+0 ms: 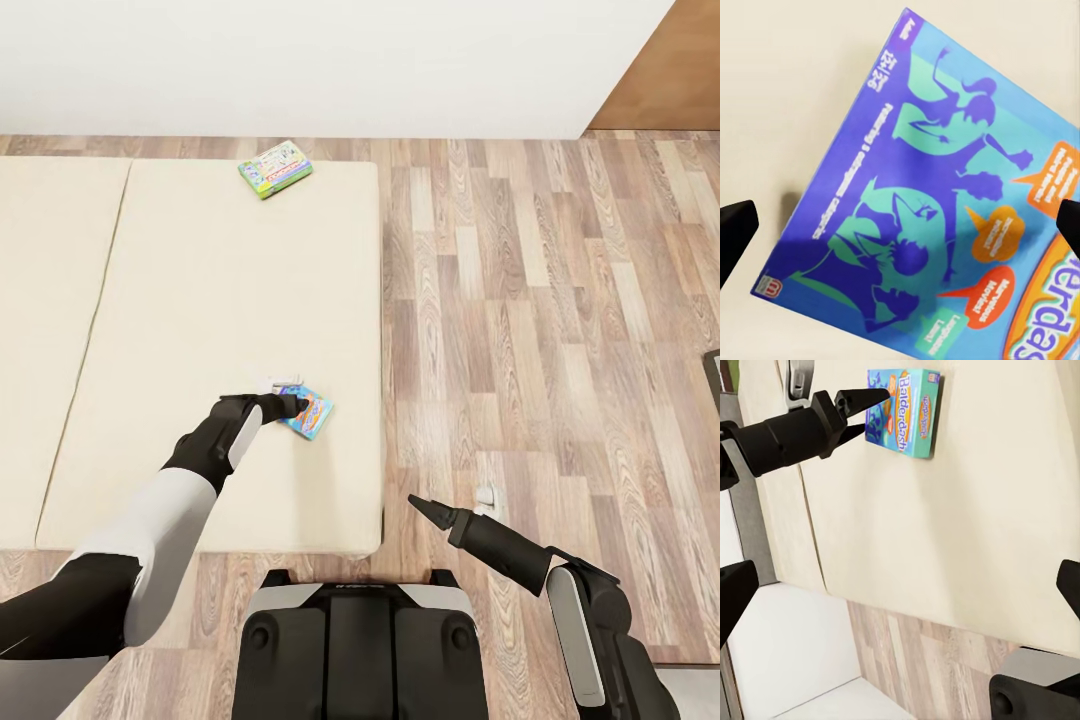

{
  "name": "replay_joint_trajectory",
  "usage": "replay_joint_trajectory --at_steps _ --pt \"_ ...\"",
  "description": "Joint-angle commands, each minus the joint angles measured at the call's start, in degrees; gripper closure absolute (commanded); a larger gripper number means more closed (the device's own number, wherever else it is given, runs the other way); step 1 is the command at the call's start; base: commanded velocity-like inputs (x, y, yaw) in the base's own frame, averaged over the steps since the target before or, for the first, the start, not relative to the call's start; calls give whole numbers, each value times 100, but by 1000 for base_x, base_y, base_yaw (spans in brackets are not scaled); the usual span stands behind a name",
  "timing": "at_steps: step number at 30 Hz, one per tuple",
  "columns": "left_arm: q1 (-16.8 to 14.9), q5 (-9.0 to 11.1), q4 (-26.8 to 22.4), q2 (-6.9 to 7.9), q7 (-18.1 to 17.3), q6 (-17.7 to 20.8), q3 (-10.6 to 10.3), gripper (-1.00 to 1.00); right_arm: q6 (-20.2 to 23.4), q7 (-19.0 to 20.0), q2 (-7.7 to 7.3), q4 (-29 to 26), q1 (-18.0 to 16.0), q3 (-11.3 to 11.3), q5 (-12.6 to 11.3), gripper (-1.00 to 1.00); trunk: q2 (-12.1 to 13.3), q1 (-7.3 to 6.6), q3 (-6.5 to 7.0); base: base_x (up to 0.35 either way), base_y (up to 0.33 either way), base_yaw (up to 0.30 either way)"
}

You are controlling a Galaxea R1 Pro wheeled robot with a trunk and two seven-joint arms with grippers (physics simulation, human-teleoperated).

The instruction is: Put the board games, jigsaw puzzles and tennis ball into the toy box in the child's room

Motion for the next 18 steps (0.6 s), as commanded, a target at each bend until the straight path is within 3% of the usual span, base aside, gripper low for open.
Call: replay_joint_trajectory --at_steps 1,18 --pt "-1 60 -5 2 10 30 -13 -100 30 22 6 -2 -3 -13 1 -100 -6 2 -4 0 0 0" --pt "-1 75 7 -98 -146 65 -1 -100 30 39 6 -2 -2 -21 1 -100 -6 2 -4 0 0 0"
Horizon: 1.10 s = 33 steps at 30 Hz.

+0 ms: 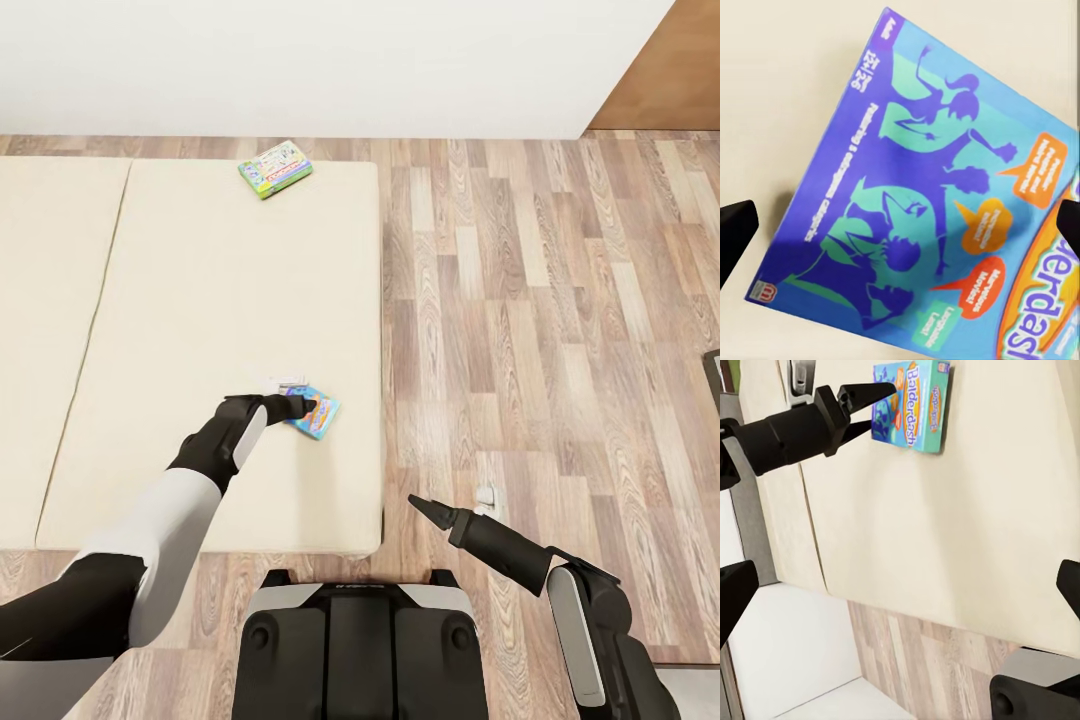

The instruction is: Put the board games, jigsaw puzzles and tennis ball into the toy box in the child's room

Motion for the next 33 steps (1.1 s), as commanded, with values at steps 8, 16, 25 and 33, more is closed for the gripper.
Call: replay_joint_trajectory --at_steps 8,16,25,33 --pt "-1 60 15 -11 -21 26 -10 -100 37 31 -2 -2 -2 -13 1 -100 -6 2 -4 0 0 0" --pt "-1 131 20 -75 -515 148 -16 -100 38 36 -18 -2 -3 -14 -2 -100 -6 2 -4 0 0 0" --pt "-1 138 21 -84 -613 219 -19 -100 38 36 -20 -2 -4 -14 -8 -100 -6 2 -4 0 0 0" --pt "-1 145 21 -85 -634 224 -16 -100 38 33 -21 -2 -4 -14 -8 -100 -6 2 -4 0 0 0"
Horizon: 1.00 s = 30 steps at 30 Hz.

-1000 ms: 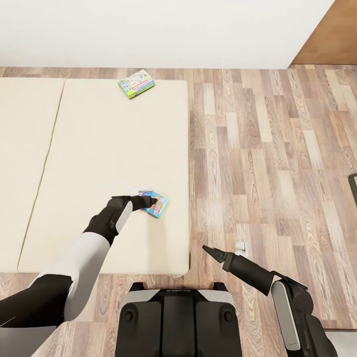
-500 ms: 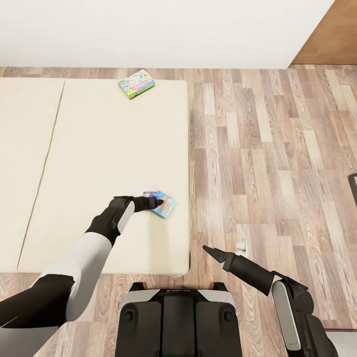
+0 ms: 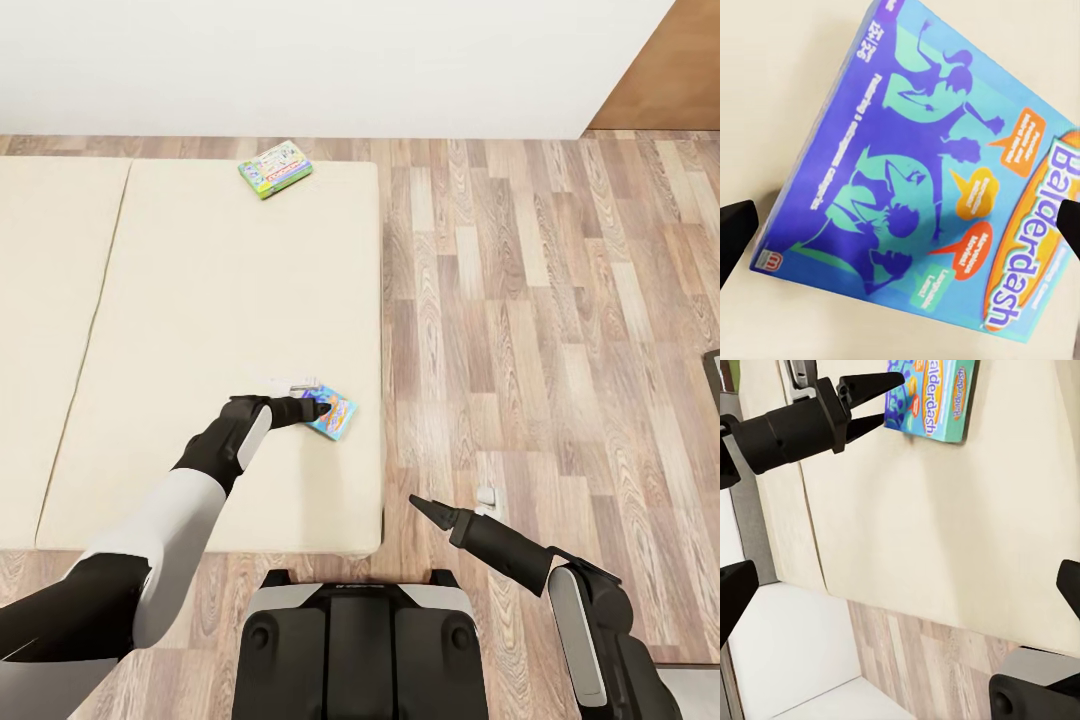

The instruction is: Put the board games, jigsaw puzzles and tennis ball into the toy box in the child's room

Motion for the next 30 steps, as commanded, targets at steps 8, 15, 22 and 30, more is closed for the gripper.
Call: replay_joint_trajectory --at_steps 8,15,22,30 --pt "-1 59 10 -5 -6 37 -12 -100 29 21 0 -2 -3 -13 -1 -100 -6 2 -4 0 0 0" --pt "-1 63 19 -23 -24 41 -12 -100 29 25 -5 -2 -2 -18 -13 -100 -6 2 -4 0 0 0" --pt "-1 60 20 -72 -377 56 -12 -100 29 27 -11 -2 -3 -21 -31 -100 -6 2 -4 0 0 0" --pt "-1 59 20 -76 -495 76 -12 -100 29 30 -12 -2 -1 -21 -41 -100 -6 2 -4 0 0 0"
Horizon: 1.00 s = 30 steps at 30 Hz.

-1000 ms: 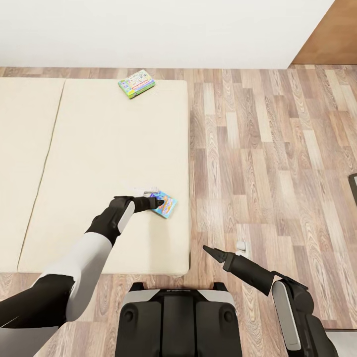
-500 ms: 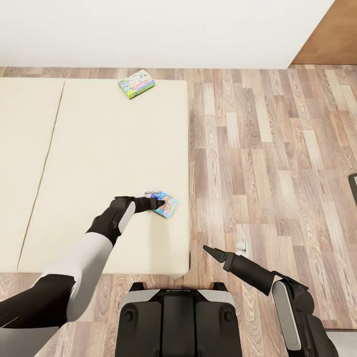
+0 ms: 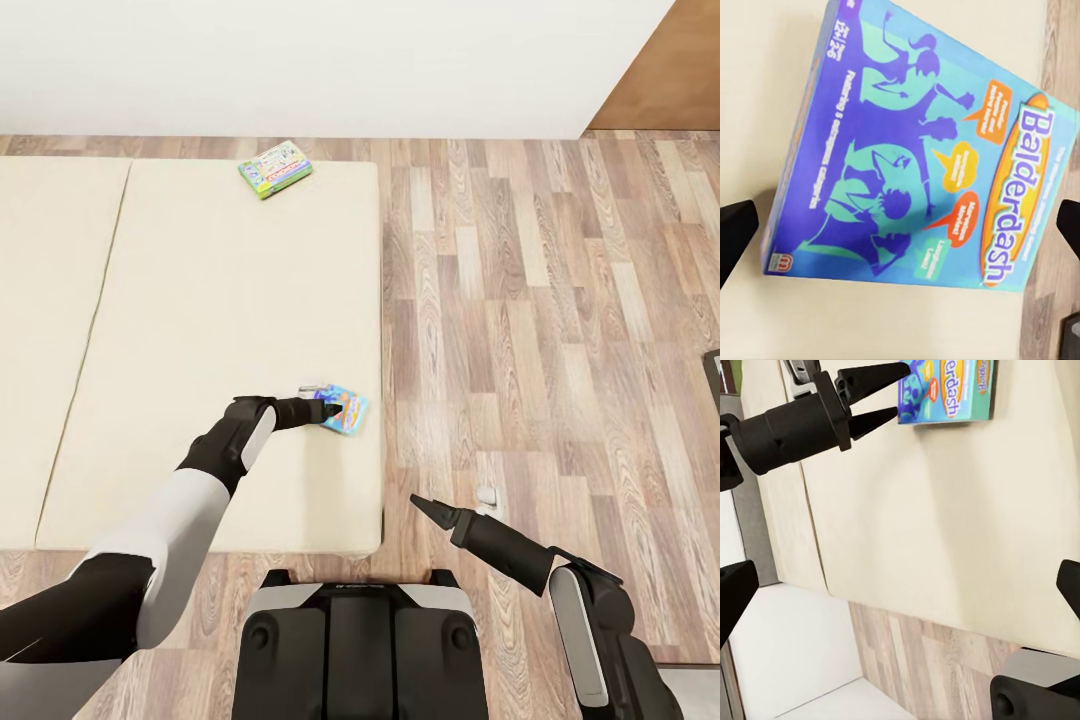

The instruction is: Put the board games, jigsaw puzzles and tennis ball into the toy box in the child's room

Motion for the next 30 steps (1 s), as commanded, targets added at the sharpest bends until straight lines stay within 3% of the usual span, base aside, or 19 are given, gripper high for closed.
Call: replay_joint_trajectory --at_steps 1,30 --pt "-1 59 -6 2 13 38 -12 -100 31 22 6 -2 -4 -13 1 -100 -6 2 -4 0 0 0" --pt "-1 59 19 -51 -222 25 -12 -100 38 22 -3 -2 -4 -13 -15 -100 -6 2 -4 0 0 0"
